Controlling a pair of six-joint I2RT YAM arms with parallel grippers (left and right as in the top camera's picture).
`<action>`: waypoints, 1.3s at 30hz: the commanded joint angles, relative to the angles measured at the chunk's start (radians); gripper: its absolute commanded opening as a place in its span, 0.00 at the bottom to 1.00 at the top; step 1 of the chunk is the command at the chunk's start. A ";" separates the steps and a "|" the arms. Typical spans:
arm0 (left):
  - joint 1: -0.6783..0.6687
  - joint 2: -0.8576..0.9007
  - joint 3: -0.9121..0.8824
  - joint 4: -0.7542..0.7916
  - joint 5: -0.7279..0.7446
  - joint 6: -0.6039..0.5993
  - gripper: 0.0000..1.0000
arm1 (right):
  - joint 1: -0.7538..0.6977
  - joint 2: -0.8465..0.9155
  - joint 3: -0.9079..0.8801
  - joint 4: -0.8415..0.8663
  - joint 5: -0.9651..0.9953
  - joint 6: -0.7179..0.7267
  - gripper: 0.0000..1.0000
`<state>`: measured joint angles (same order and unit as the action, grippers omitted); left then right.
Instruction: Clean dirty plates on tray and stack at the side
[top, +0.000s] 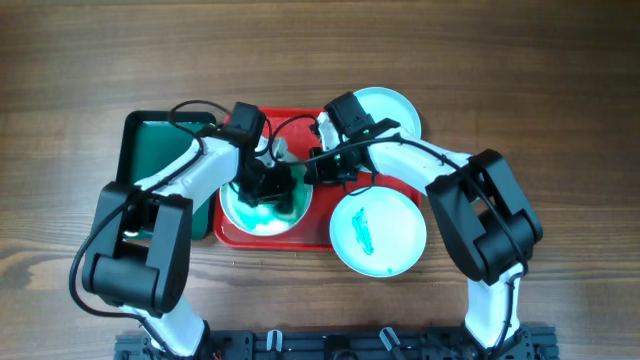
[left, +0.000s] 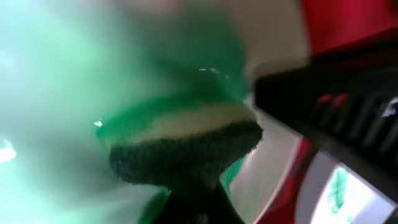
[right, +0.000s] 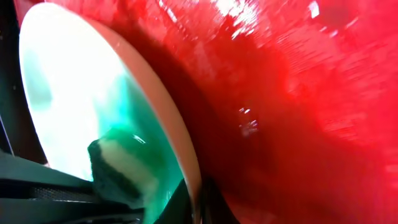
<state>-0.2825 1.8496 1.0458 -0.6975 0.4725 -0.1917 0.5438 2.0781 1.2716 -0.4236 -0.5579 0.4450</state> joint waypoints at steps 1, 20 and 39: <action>-0.011 0.035 -0.017 0.125 -0.048 -0.080 0.04 | -0.002 0.028 -0.004 0.005 -0.003 0.025 0.04; -0.004 0.033 0.410 -0.369 -0.727 -0.296 0.04 | -0.002 0.028 -0.003 0.003 0.004 0.026 0.04; 0.287 -0.079 0.516 -0.544 -0.660 -0.288 0.04 | 0.151 -0.286 0.060 -0.277 0.726 0.026 0.04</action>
<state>-0.0124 1.7901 1.5417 -1.2587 -0.2047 -0.4698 0.6403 1.8664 1.3117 -0.6853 -0.0849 0.4706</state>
